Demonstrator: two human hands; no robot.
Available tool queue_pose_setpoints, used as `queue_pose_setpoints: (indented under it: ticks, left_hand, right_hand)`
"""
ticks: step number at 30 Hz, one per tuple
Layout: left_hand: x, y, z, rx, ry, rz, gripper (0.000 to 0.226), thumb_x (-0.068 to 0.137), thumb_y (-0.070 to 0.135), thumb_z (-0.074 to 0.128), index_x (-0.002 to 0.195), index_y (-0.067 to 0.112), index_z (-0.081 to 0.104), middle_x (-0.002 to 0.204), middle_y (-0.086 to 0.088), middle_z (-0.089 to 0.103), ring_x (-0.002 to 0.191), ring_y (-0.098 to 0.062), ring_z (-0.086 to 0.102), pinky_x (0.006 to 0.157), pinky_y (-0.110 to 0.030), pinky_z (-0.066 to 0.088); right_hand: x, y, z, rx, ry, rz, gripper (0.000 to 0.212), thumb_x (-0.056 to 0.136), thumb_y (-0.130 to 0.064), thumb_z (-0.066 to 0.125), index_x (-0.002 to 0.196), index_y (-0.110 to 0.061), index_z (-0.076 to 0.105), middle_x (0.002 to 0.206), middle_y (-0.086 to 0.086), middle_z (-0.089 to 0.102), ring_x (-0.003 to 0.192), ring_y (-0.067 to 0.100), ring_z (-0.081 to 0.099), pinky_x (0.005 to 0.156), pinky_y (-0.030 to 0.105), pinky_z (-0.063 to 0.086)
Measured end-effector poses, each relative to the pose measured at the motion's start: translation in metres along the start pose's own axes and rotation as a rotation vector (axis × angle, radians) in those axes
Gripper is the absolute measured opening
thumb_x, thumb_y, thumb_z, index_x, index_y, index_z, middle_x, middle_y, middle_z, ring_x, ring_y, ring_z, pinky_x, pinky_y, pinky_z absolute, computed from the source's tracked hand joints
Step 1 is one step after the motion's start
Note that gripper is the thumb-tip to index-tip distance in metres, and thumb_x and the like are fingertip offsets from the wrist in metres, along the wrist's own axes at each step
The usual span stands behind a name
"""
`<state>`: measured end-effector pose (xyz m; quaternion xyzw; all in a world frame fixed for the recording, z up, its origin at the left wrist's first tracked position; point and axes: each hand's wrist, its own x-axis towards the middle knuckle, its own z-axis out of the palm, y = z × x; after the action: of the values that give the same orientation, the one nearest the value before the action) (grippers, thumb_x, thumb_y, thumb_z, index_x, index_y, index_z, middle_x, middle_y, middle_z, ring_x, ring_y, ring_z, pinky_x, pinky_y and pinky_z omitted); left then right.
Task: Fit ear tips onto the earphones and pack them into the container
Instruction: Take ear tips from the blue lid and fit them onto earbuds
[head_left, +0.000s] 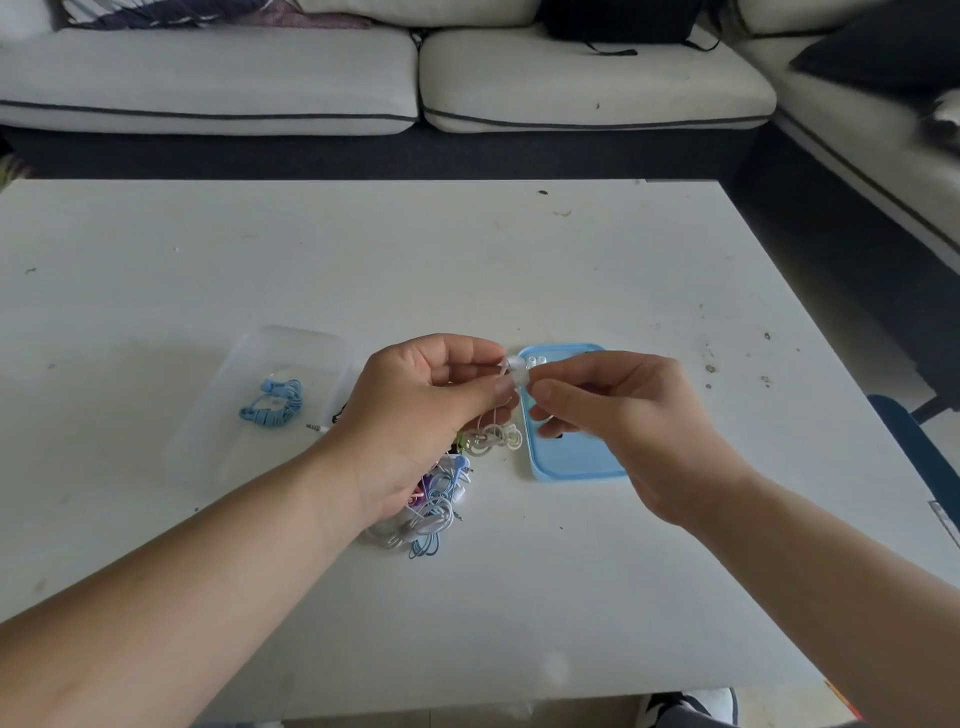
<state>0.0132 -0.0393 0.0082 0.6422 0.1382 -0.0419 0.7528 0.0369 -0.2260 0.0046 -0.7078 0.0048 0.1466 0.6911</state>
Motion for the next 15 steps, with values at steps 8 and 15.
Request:
queue_pose_setpoints:
  ticks: [8,15]
  left_hand:
    - [0.000,0.005,-0.004,-0.078,-0.137,-0.074,0.042,0.062,0.013,0.081,0.103,0.009,0.075,0.093,-0.010,0.079,0.084,-0.024,0.076,0.079,-0.030,0.062]
    - [-0.001,0.013,-0.015,-0.120,-0.182,-0.107,0.040,0.070,0.013,0.078,0.110,0.011,0.073,0.098,-0.006,0.078,0.086,-0.020,0.075,0.075,-0.036,0.063]
  right_hand:
    - [0.003,-0.001,-0.001,0.142,-0.074,0.112,0.016,0.093,-0.007,0.070,0.098,0.007,0.073,0.096,0.032,0.070,0.078,0.028,0.067,0.071,0.034,0.059]
    - [0.004,-0.008,0.007,0.146,-0.084,0.180,0.014,0.096,-0.004,0.065,0.103,0.005,0.073,0.099,0.030,0.071,0.080,0.031,0.069,0.073,0.036,0.060]
